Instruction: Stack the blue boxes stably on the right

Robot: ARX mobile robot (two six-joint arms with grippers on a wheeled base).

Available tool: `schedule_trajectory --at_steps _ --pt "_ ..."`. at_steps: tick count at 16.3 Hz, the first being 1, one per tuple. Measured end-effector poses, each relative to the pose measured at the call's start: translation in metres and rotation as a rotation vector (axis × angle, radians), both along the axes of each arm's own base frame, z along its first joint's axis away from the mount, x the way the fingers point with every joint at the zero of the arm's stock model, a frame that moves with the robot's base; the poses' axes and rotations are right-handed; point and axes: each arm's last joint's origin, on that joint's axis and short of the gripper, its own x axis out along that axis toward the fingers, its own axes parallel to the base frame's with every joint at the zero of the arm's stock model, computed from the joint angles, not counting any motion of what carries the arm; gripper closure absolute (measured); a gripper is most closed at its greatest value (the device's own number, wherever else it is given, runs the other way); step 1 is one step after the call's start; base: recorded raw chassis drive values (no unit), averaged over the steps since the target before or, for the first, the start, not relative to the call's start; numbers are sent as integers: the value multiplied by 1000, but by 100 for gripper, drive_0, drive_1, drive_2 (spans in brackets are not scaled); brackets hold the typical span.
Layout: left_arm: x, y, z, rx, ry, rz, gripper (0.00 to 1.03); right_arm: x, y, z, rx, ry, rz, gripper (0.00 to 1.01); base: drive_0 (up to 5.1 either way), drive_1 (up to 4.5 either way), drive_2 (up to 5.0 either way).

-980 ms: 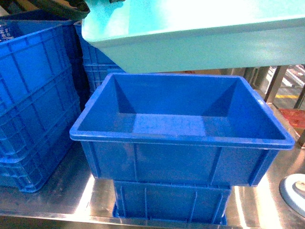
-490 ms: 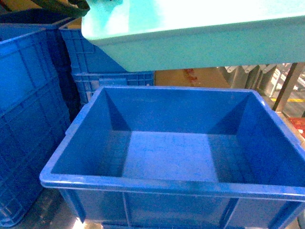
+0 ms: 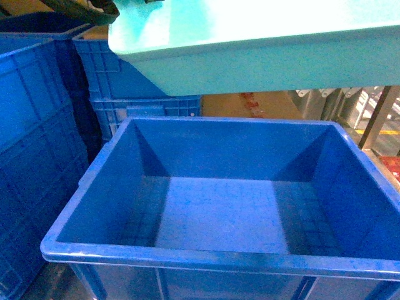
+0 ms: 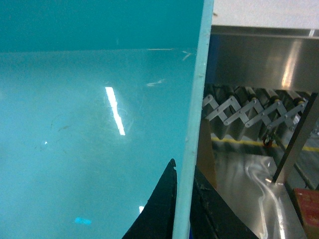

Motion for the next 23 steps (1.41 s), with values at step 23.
schedule_trajectory --at_steps 23 --pt "69 -21 -92 318 449 43 95 46 34 -112 -2 454 50 94 0 0 0"
